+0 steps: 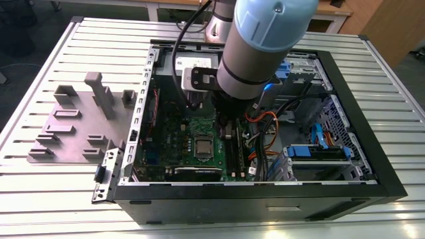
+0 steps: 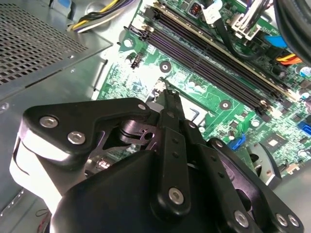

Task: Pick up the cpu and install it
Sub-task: 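Install the first cpu locking lever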

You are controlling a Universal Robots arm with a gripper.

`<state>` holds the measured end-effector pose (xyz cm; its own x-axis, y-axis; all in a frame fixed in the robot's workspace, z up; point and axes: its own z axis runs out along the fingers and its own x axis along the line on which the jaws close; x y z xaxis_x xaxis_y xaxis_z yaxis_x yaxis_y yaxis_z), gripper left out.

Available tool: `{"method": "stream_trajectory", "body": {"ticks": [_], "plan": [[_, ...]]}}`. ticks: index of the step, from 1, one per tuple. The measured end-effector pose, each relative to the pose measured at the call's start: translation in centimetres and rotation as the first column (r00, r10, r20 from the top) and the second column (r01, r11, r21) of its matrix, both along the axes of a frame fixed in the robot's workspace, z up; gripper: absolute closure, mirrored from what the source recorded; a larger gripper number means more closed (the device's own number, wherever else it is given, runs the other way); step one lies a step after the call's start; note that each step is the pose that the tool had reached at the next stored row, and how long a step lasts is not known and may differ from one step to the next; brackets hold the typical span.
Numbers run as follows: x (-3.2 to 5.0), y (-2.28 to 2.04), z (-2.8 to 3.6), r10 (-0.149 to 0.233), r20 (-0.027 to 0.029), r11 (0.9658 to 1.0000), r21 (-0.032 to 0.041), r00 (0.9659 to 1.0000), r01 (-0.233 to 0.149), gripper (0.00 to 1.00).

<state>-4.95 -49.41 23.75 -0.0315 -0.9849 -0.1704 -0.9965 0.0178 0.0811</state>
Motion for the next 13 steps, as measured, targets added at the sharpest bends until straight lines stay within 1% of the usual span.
{"method": "stream_trajectory", "body": {"ticks": [3,8,13], "plan": [[0.0,-0.36,-0.04,0.0,0.0,1.0,0.0,1.0,0.0,0.89],[0.0,-0.92,-0.3,0.0,0.0,1.0,0.0,1.0,0.0,0.89],[0.0,-1.74,-0.45,0.0,0.0,1.0,-0.0001,1.0,0.0,0.89]]}}
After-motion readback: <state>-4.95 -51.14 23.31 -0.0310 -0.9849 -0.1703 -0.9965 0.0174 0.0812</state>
